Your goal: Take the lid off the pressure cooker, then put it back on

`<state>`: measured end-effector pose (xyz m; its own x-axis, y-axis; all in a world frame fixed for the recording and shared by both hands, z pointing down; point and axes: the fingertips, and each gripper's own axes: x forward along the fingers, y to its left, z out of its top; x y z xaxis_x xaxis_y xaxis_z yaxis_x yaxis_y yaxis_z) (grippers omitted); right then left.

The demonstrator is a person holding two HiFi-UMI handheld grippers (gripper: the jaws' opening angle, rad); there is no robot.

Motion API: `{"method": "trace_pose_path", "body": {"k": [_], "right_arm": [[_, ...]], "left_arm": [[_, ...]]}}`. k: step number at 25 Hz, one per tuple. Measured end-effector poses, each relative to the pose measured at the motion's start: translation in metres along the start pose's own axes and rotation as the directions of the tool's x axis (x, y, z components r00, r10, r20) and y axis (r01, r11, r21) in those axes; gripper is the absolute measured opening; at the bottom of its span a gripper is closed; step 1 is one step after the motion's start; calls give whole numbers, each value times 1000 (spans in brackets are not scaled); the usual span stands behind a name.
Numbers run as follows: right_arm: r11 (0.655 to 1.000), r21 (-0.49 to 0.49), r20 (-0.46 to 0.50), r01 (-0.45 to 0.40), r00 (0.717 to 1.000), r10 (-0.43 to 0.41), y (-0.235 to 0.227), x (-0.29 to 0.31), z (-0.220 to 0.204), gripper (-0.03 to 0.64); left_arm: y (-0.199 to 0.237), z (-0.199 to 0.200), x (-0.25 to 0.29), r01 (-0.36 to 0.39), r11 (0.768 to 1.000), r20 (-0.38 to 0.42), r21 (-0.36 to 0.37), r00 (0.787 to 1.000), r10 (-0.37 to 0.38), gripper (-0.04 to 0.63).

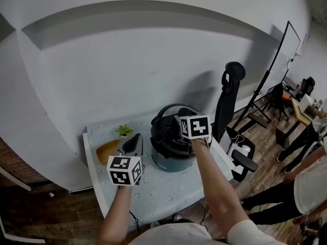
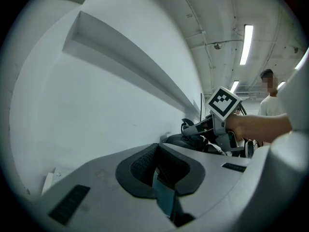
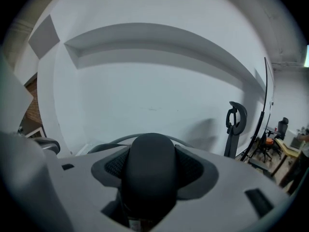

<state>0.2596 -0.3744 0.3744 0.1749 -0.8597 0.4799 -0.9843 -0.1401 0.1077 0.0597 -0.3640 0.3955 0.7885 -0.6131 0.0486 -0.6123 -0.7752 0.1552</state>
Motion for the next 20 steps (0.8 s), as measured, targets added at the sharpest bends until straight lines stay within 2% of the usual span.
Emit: {"method": "trace_pose_path", "body": {"k": [6, 11, 15, 20], "right_arm": [[1000, -9, 65, -21, 998, 22, -3, -30, 19, 276], [996, -39, 91, -79, 992, 83, 11, -43, 19, 276], [981, -85, 123, -172, 976, 181, 46, -49, 23, 276], [939, -151, 145, -308, 933, 329, 107, -57, 23, 276]], "left_arm": [[2, 22, -9, -23, 1000, 43, 13, 999, 22, 12], [8, 29, -27, -69, 997, 57, 30, 996, 67, 12], [22, 34, -54, -146, 988, 66, 55, 988, 143, 12], [51, 34, -101, -268, 961, 68, 68, 962, 263, 12]]}}
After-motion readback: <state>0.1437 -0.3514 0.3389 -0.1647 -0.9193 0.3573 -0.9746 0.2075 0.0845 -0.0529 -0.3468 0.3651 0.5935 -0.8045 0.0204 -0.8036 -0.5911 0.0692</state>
